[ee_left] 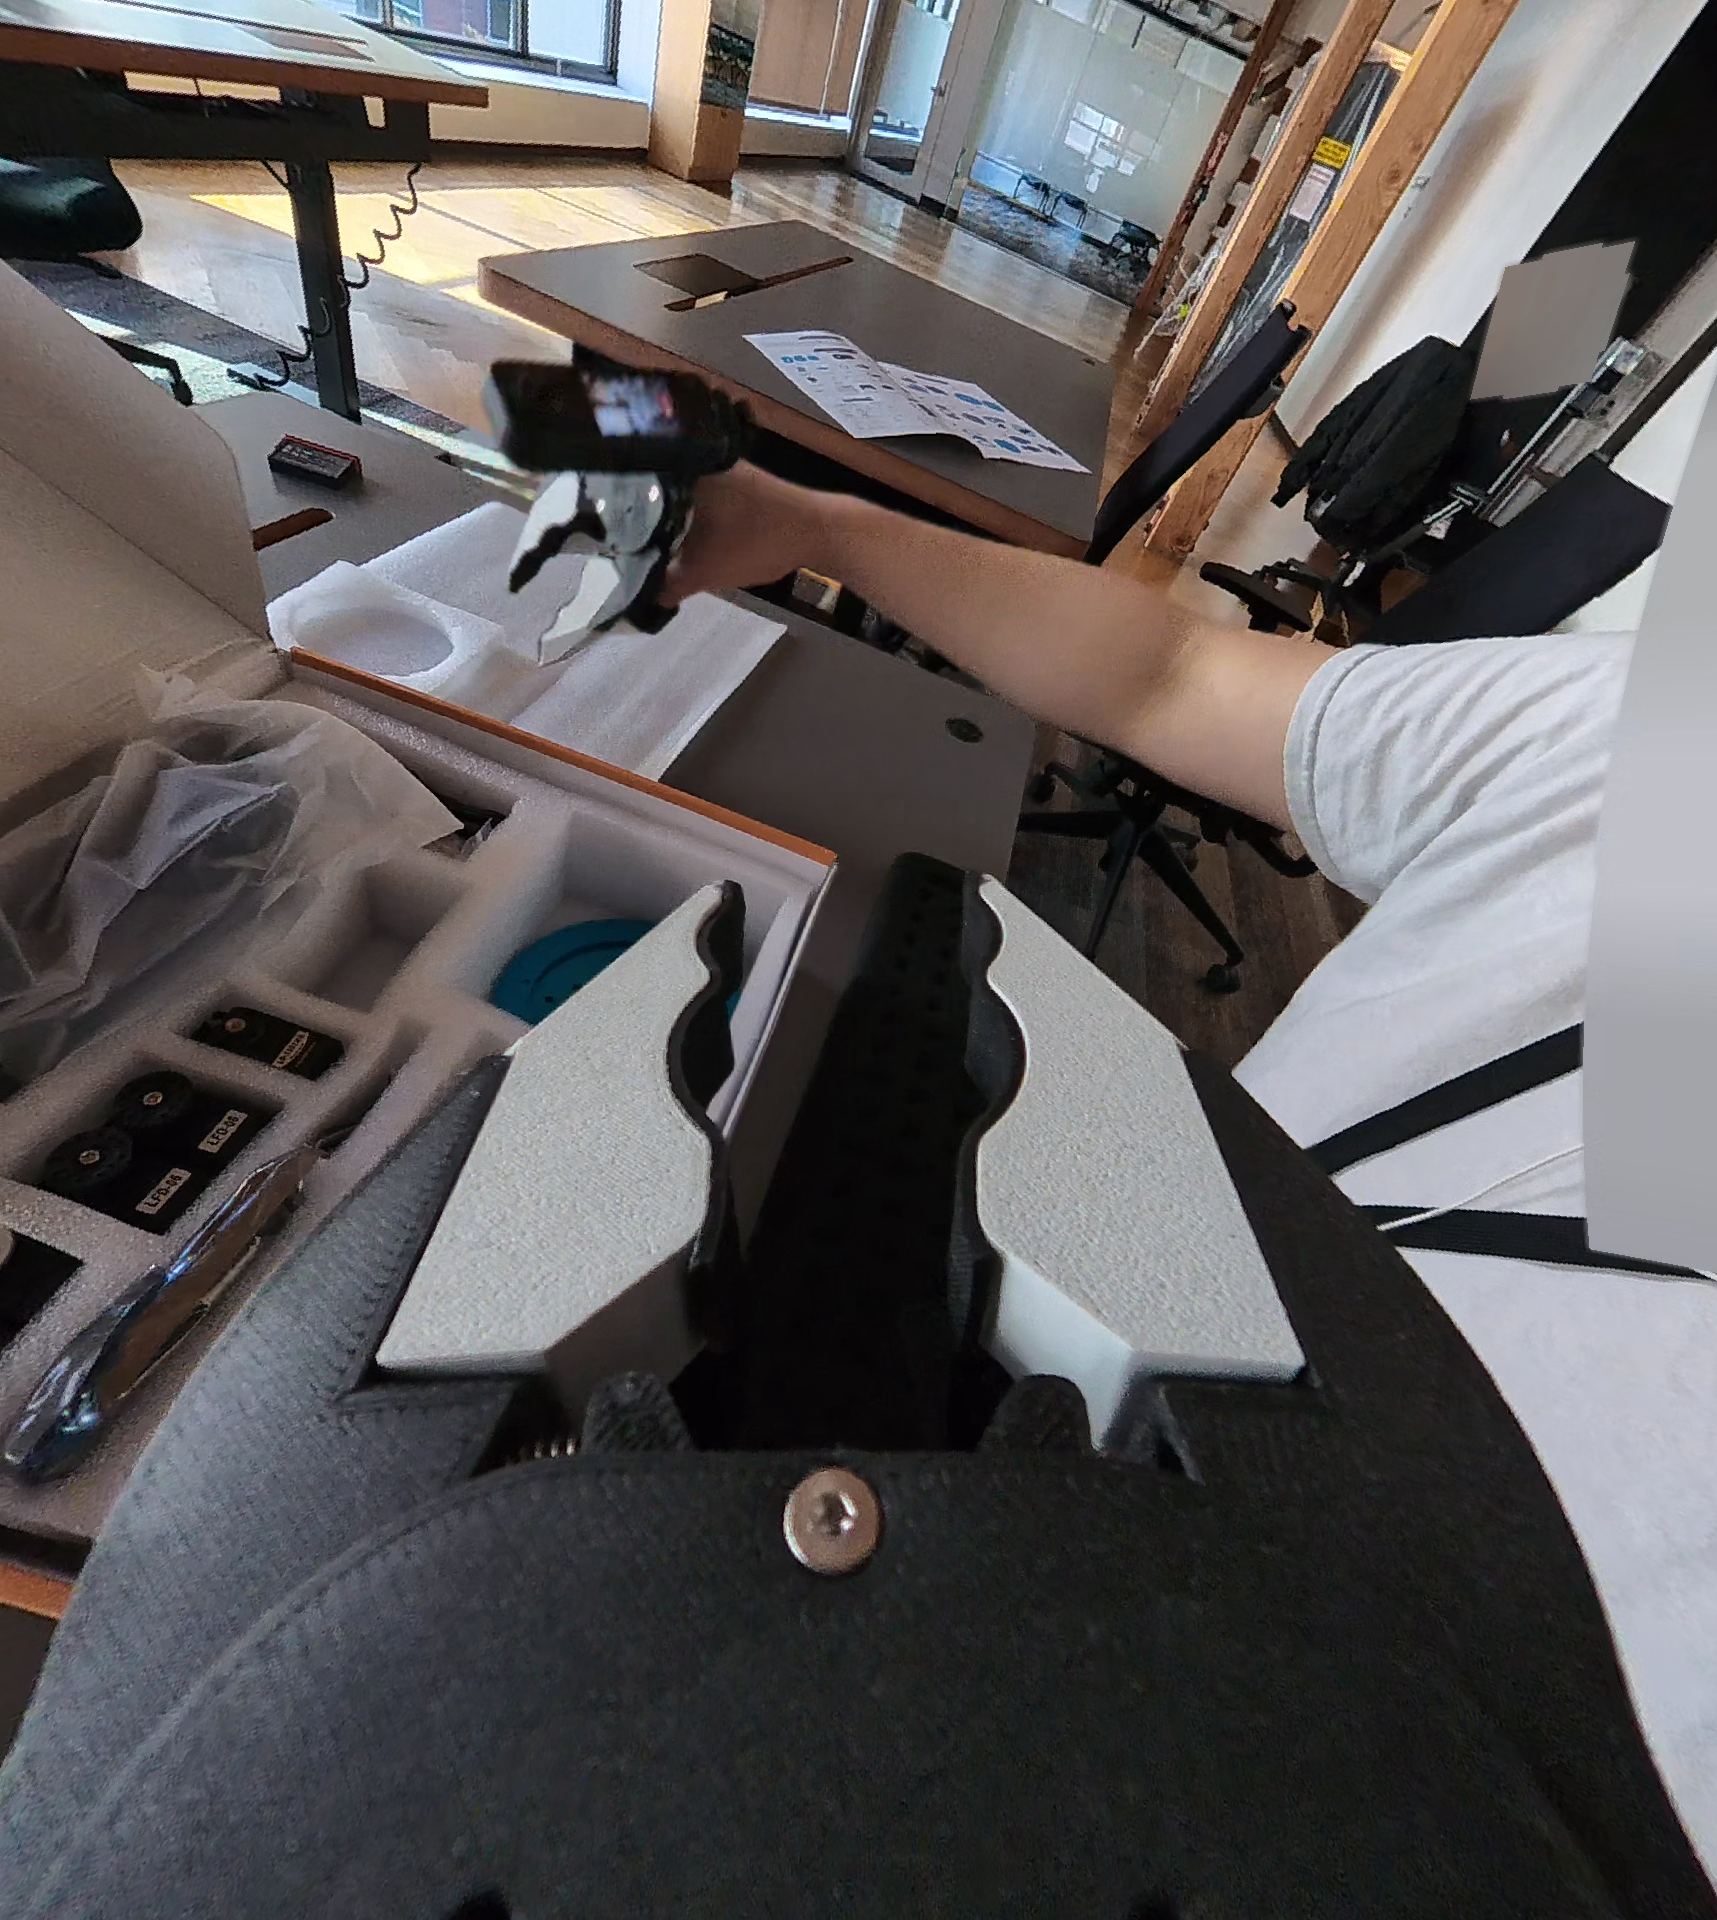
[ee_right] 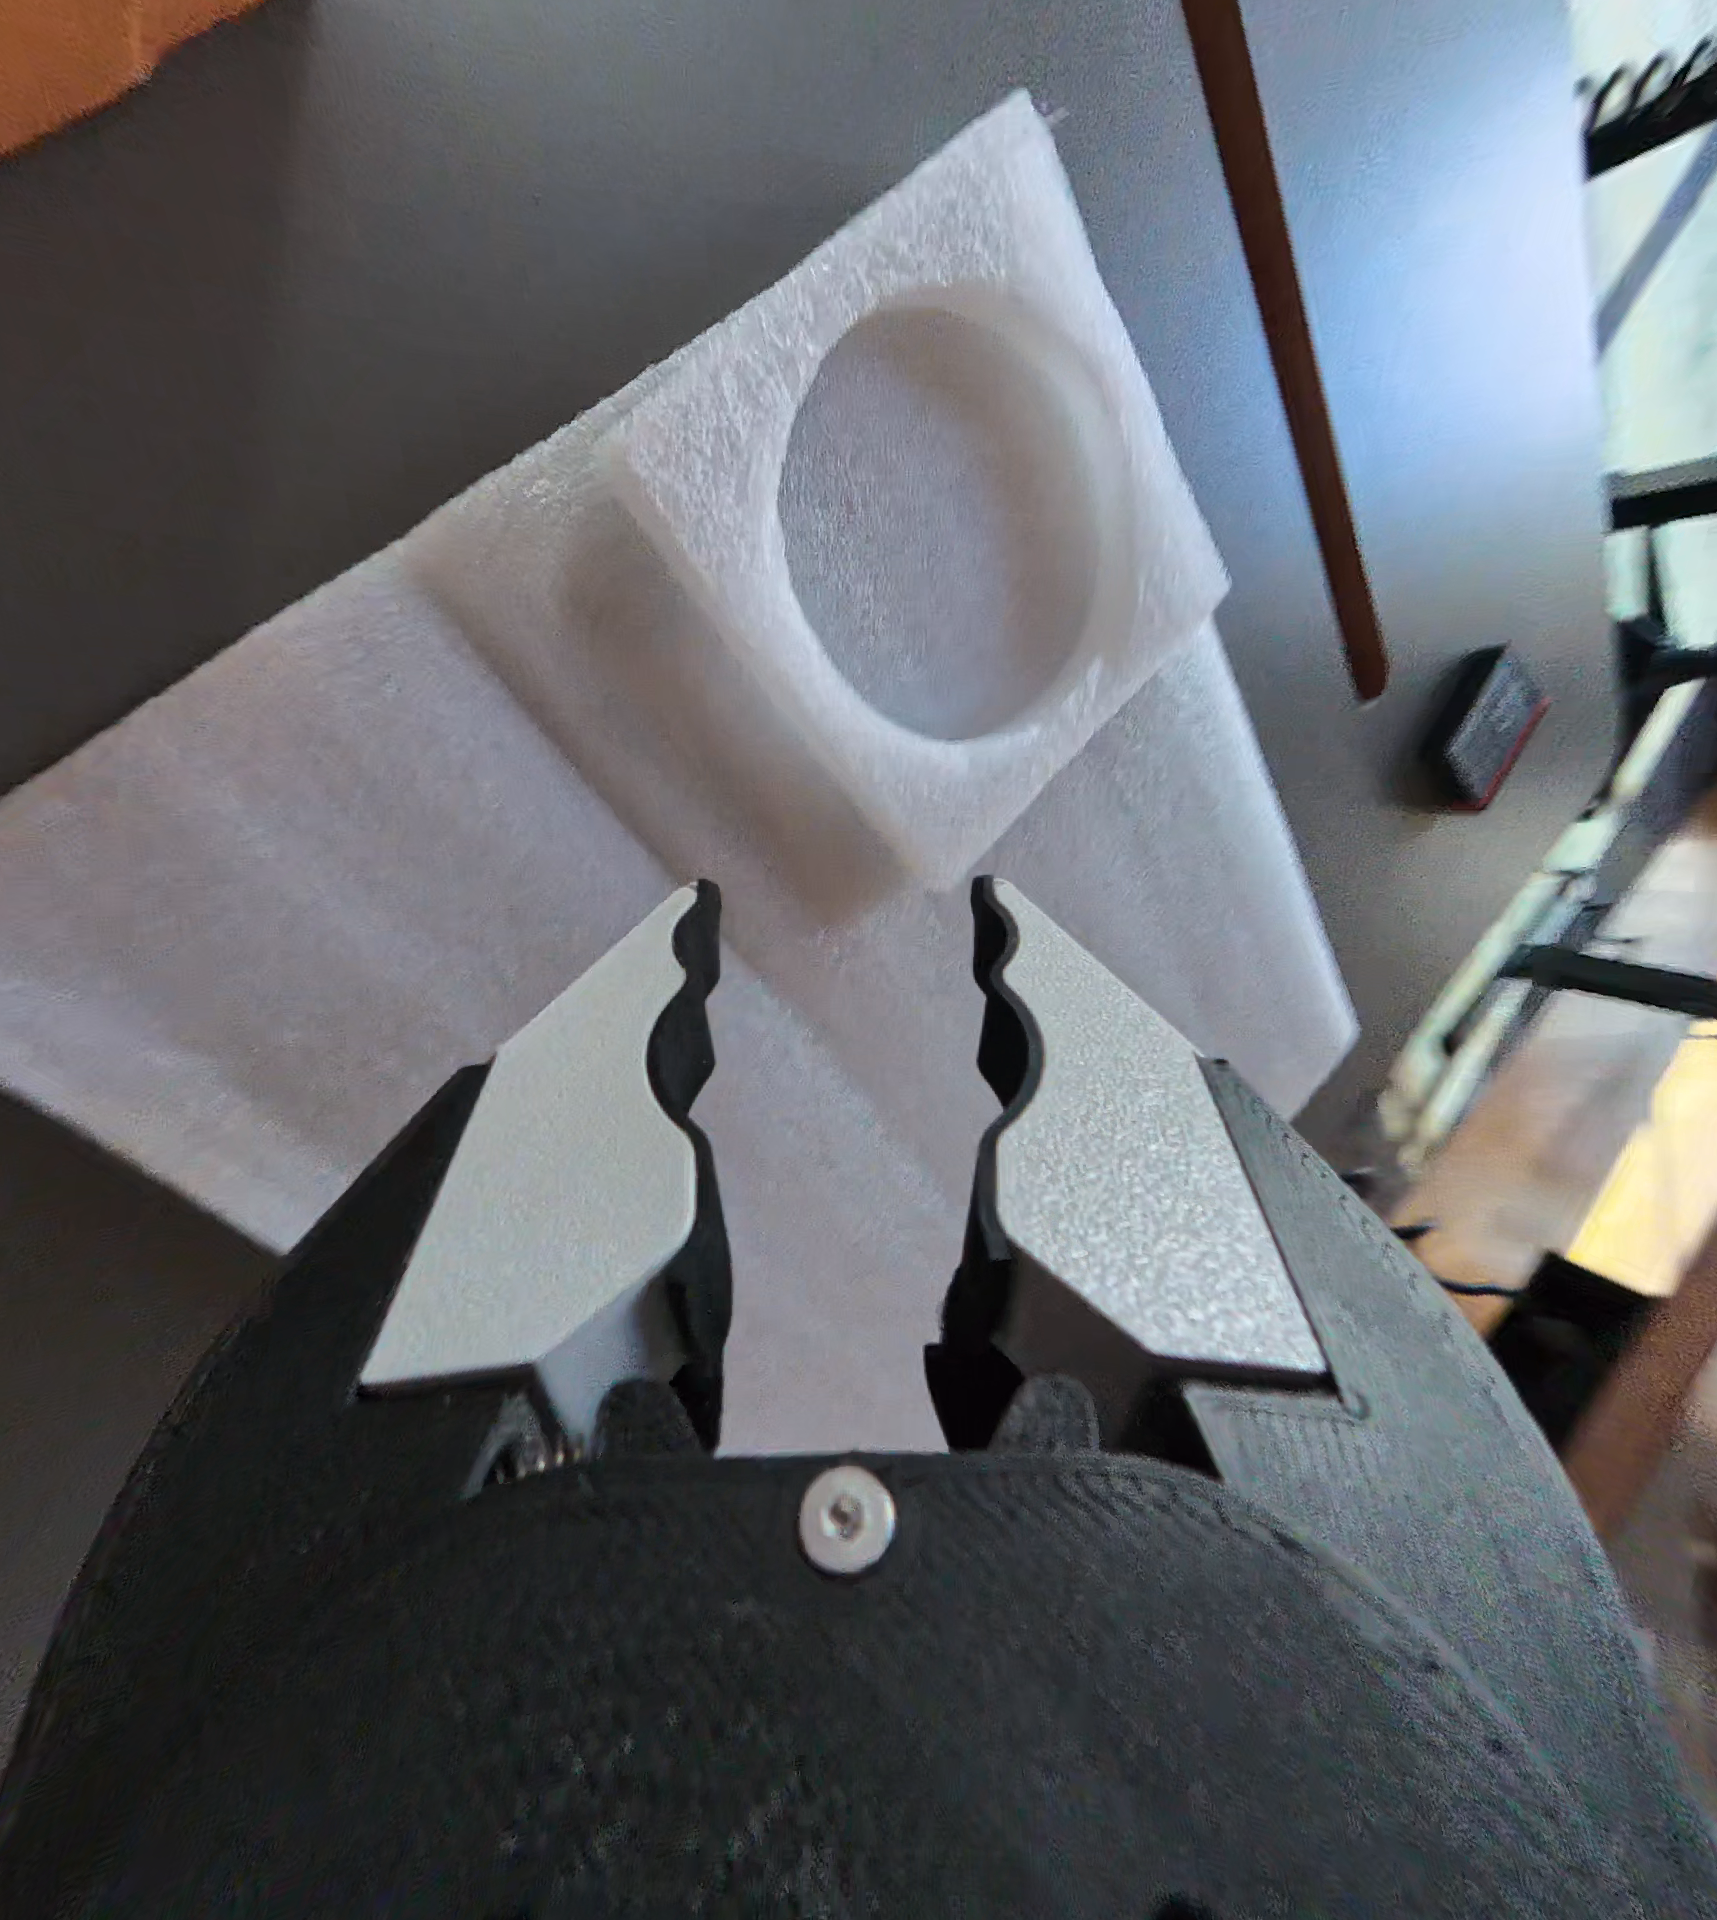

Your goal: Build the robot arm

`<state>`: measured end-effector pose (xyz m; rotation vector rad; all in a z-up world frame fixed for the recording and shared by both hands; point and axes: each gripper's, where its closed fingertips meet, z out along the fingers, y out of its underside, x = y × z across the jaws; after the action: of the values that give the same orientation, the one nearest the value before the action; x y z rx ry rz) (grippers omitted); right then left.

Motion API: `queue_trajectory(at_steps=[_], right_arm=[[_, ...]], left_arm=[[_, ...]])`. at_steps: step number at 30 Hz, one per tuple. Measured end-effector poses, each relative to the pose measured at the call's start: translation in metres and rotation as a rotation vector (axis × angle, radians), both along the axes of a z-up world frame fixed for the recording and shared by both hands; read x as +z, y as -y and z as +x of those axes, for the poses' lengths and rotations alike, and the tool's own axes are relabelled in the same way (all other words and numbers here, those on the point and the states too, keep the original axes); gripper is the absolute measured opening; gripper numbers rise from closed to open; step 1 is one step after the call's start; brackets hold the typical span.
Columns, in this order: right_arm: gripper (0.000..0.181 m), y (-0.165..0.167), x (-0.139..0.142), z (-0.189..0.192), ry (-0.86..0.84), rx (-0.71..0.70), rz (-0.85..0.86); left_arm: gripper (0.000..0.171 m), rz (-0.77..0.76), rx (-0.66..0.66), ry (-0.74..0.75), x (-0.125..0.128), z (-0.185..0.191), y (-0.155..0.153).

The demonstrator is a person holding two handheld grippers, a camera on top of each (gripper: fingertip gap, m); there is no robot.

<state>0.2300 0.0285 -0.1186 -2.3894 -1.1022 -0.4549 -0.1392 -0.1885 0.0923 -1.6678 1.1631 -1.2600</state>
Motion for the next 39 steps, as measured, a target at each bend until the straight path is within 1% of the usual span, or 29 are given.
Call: queue_trajectory(at_steps=[2, 3, 4, 5, 6, 8, 12, 13, 19, 25, 27, 28, 29, 30, 31, 32, 33, 34, 35, 36, 38, 39], right_arm=[[0.049, 0.023, 0.01, 0.007, -0.229, -0.099, -0.076], [0.056, 0.035, 0.012, 0.01, -0.359, -0.152, -0.113], [0.072, 0.047, 0.012, 0.011, -0.485, -0.189, -0.162], [0.078, 0.055, 0.007, 0.016, -0.565, -0.236, -0.188], [0.083, 0.061, -0.001, 0.025, -0.581, -0.27, -0.194], [0.093, 0.074, -0.022, 0.04, -0.513, -0.276, -0.2], [0.094, 0.079, -0.044, 0.038, -0.481, -0.262, -0.179], [0.093, 0.074, -0.042, 0.036, -0.495, -0.254, -0.149], [0.092, 0.05, -0.043, 0.036, -0.511, -0.279, -0.13], [0.092, 0.04, -0.043, 0.035, -0.512, -0.264, -0.131], [0.097, 0.037, -0.033, 0.036, -0.486, -0.253, -0.088], [0.097, 0.035, -0.018, 0.031, -0.486, -0.223, -0.032], [0.096, 0.033, 0.005, 0.018, -0.503, -0.166, 0.041], [0.092, 0.035, 0.034, -0.005, -0.529, -0.074, 0.11], [0.082, 0.044, 0.063, -0.036, -0.56, 0.045, 0.148], [0.077, 0.059, 0.089, -0.074, -0.6, 0.188, 0.149], [0.071, 0.077, 0.109, -0.112, -0.628, 0.327, 0.123], [0.06, 0.094, 0.119, -0.145, -0.628, 0.44, 0.077], [0.056, 0.104, 0.121, -0.171, -0.597, 0.505, 0.032], [0.055, 0.109, 0.115, -0.191, -0.549, 0.53, -0.015], [0.049, 0.119, 0.091, -0.22, -0.468, 0.532, -0.153], [0.043, 0.123, 0.077, -0.229, -0.446, 0.504, -0.225]], left_arm=[[0.042, -0.001, -0.004, -0.006, -0.002, -0.002, 0.005], [0.042, -0.002, -0.007, -0.012, -0.005, -0.002, 0.008], [0.042, -0.003, -0.01, -0.017, -0.007, -0.003, 0.01], [0.042, -0.005, -0.013, -0.02, -0.009, -0.004, 0.013], [0.042, -0.008, -0.015, -0.02, -0.011, -0.005, 0.015], [0.042, -0.014, -0.018, -0.011, -0.011, -0.005, 0.018], [0.042, -0.022, -0.022, 0.023, -0.004, -0.006, 0.022], [0.042, -0.019, -0.018, 0.025, -0.003, -0.007, 0.021], [0.042, -0.005, -0.004, 0.022, 0.004, -0.008, 0.022], [0.043, -0.003, 0.018, 0.007, 0.002, -0.013, 0.022], [0.044, -0.008, 0.029, 0.019, 0.004, -0.017, 0.02], [0.045, -0.005, 0.039, 0.024, 0.005, -0.02, 0.019], [0.045, 0.003, 0.051, 0.027, 0.006, -0.023, 0.019], [0.045, 0.012, 0.065, 0.027, 0.005, -0.027, 0.018], [0.045, 0.019, 0.079, 0.027, 0.005, -0.031, 0.016], [0.045, 0.022, 0.093, 0.028, 0.003, -0.035, 0.015], [0.045, 0.021, 0.105, 0.033, 0.002, -0.038, 0.013], [0.045, 0.018, 0.114, 0.044, 0.002, -0.041, 0.012], [0.044, 0.016, 0.12, 0.059, 0.002, -0.044, 0.011], [0.044, 0.013, 0.128, 0.073, 0.003, -0.046, 0.01], [0.043, 0.011, 0.141, 0.101, 0.004, -0.05, 0.008], [0.043, 0.009, 0.144, 0.114, 0.005, -0.052, 0.008]])
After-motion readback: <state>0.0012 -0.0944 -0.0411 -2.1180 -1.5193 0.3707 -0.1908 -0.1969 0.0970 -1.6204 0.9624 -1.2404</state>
